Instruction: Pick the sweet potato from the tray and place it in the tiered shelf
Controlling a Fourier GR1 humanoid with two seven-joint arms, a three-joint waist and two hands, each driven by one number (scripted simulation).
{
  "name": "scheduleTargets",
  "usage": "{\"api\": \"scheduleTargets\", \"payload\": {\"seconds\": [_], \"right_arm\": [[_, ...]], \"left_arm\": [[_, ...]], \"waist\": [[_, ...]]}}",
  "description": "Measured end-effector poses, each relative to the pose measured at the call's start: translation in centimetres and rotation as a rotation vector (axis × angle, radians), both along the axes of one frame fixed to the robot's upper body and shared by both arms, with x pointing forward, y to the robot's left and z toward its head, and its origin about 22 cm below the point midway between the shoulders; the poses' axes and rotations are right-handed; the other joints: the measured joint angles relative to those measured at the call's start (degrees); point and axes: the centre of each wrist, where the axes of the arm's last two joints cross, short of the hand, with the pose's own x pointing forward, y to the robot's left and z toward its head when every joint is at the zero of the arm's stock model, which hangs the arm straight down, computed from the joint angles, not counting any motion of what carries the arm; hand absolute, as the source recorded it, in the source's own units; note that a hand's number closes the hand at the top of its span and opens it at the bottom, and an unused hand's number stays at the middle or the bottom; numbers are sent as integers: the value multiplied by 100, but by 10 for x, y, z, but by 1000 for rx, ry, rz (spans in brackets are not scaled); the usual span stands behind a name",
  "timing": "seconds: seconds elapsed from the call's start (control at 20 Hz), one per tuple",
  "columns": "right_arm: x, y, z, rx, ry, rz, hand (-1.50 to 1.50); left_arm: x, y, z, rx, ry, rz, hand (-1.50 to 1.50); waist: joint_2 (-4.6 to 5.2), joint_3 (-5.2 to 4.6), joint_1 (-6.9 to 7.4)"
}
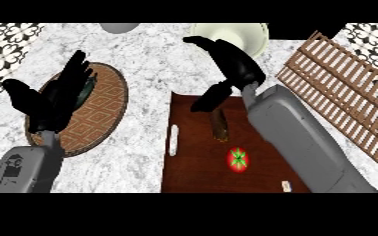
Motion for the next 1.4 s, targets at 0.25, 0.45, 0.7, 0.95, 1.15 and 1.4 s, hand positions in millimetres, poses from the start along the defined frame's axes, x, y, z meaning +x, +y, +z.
{"api": "scheduleTargets", "payload": {"seconds": [0.25, 0.45, 0.7, 0.95, 1.15, 1.4], "right_arm": [[-10, 42, 8, -418, 48, 43, -150], [-22, 76, 4, -778, -12, 55, -150], [-40, 116, -19, -952, -36, 61, -150], [-46, 127, -47, -1036, -4, 55, -150], [-48, 129, -62, -1118, 12, 47, -150], [-49, 127, -77, -1213, 17, 31, -150]], "left_arm": [[2, -2, 2, 6, 0, -4, 0], [5, -9, 4, 3, -5, -17, 0], [6, -13, 1, 2, -6, -12, 0], [4, -12, 12, 2, -21, -16, 0], [1, -11, 10, -2, -12, -23, 0], [4, -10, 10, -4, -8, -12, 0]], "waist": [[-32, -16, 14], [-16, -17, 63], [15, -2, 56], [27, 5, 77], [26, 5, 89], [25, 6, 54]]}}
